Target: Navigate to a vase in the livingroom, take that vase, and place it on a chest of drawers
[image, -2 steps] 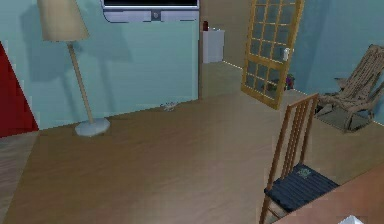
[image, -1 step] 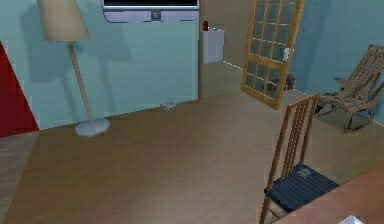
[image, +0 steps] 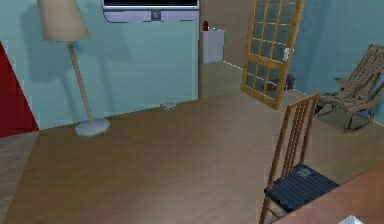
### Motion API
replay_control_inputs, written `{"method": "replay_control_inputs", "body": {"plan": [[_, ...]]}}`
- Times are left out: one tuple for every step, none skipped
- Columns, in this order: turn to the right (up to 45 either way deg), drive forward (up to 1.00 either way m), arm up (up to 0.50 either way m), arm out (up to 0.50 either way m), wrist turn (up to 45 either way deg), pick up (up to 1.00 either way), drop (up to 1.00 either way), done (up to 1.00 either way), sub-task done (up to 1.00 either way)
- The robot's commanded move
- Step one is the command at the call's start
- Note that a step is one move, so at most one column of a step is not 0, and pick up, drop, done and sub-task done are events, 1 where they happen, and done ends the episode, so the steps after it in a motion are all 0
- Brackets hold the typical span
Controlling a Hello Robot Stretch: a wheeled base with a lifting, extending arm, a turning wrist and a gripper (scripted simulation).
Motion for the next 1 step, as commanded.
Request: {"method": "replay_control_inputs", "body": {"plan": [[0.0,0.0,-0.3,0.0,0.0,0.0,0.0,0.0,0.0]]}}
